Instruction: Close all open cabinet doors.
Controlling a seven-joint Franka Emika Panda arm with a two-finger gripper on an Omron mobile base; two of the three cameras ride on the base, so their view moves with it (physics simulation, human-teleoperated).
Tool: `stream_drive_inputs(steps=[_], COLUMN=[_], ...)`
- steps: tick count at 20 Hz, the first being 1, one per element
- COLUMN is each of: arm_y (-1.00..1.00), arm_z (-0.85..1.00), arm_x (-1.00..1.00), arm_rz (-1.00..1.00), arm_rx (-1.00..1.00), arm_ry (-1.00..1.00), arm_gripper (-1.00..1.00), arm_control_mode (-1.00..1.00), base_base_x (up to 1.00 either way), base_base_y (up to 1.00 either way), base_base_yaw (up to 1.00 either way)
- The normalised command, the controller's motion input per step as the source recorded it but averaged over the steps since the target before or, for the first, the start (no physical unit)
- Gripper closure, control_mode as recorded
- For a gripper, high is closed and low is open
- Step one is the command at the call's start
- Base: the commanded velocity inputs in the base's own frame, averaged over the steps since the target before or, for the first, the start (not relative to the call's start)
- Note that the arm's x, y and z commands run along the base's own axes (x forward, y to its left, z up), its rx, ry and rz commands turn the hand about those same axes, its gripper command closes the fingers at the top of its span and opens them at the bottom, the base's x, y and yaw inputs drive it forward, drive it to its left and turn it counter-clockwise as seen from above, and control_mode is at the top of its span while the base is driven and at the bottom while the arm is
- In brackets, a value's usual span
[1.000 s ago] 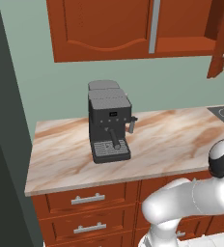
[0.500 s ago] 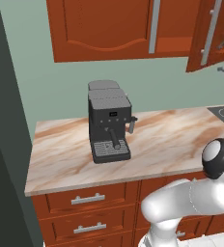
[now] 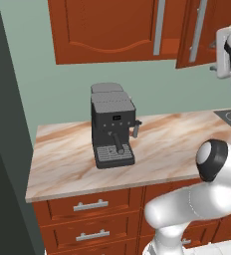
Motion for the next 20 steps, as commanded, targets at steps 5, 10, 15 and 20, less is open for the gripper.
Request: stream_drive_inputs(steps=[5, 10, 15, 20], arm_y=[0.32, 0.18, 0.09, 0.03], arm_z=[-0.02, 0.00, 0.00, 0.00], arm_x=[0.50, 0.41, 0.49, 0.48], arm_rz=[-0.15, -0.11, -0.07, -0.04], arm_rx=[0.02, 0.02, 0.02, 0.05], arm_ry=[0.10, 0.05, 0.00, 0.00], arm_gripper=[-1.00, -1.00, -1.00, -1.00], arm_control_mode=[-1.00, -1.00, -1.00, -1.00], base_base_x=[0.00, 0.00, 0.00, 0.00], base_base_y=[0.00, 0.00, 0.00, 0.00], base_base_yaw=[0.00, 0.00, 0.00, 0.00])
